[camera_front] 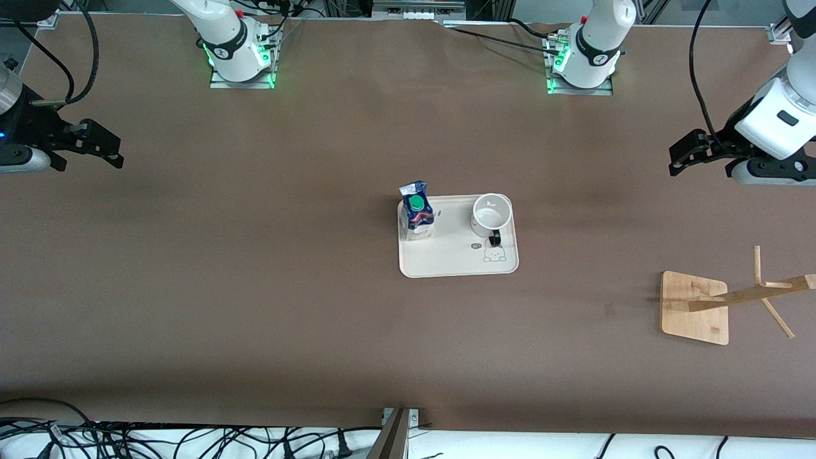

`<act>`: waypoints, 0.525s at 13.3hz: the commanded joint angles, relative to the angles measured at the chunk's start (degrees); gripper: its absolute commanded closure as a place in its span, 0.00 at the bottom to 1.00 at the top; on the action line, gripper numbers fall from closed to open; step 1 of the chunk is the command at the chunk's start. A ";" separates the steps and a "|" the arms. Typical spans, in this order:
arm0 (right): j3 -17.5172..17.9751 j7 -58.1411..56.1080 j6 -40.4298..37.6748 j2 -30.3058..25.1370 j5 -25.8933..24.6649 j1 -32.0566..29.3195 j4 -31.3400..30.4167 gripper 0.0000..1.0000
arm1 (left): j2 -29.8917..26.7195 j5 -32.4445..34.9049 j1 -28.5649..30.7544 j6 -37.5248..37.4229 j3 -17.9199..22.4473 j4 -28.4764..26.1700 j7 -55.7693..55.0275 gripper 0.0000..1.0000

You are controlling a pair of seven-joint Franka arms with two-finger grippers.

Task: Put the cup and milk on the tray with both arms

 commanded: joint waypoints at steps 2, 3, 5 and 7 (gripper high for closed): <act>1.09 -0.28 -0.85 0.39 -0.53 -0.77 1.10 0.00 | -0.73 2.61 0.08 -3.49 -0.84 0.32 1.18 0.00; 1.09 -0.28 -0.85 0.39 -0.53 -0.59 1.10 0.00 | -0.64 2.61 0.08 -3.49 -0.84 0.50 1.18 0.00; 1.09 -0.28 -0.85 0.39 -0.53 -0.50 1.10 0.00 | -0.64 2.61 0.08 -3.67 -0.76 0.59 1.09 0.00; 1.09 -0.46 -0.85 0.39 -0.53 -0.50 1.10 0.00 | -0.55 2.52 0.08 -3.67 -0.58 0.59 1.09 0.00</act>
